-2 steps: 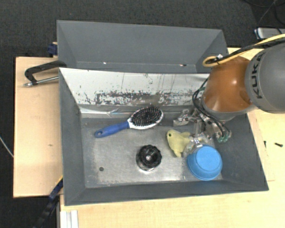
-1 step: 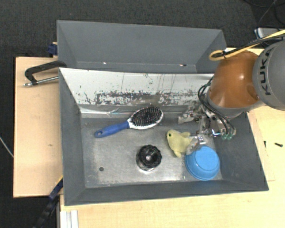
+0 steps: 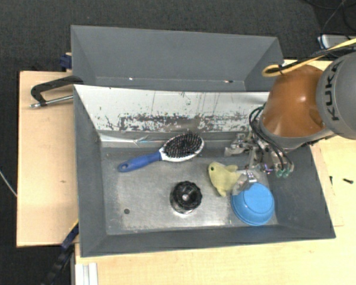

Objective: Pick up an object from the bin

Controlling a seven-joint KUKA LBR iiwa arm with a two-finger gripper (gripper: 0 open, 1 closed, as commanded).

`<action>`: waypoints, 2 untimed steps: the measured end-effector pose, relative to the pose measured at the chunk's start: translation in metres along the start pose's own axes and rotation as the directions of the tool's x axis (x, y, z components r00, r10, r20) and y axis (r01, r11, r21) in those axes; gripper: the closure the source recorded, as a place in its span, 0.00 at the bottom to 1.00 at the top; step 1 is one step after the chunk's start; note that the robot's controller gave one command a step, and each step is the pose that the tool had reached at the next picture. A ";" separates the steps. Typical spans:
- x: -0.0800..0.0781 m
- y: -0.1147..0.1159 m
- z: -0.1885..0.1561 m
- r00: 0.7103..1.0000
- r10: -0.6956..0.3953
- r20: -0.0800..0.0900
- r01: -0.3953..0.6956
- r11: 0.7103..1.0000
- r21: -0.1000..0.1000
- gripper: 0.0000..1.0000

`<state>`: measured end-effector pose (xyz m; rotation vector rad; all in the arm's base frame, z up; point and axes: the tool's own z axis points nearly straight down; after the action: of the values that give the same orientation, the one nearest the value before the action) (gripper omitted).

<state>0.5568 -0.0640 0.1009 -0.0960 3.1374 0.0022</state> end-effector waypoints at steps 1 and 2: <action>0.001 0.002 0.029 0.998 0.057 0.001 -0.057 0.998 -0.001 0.00; 0.000 0.003 0.027 0.998 0.057 0.003 -0.057 0.998 0.000 0.00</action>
Offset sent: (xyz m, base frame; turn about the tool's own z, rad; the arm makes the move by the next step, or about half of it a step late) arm -0.0034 0.0006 -0.0309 0.0563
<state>0.5572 -0.0614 0.0736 -0.0067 3.1361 0.0020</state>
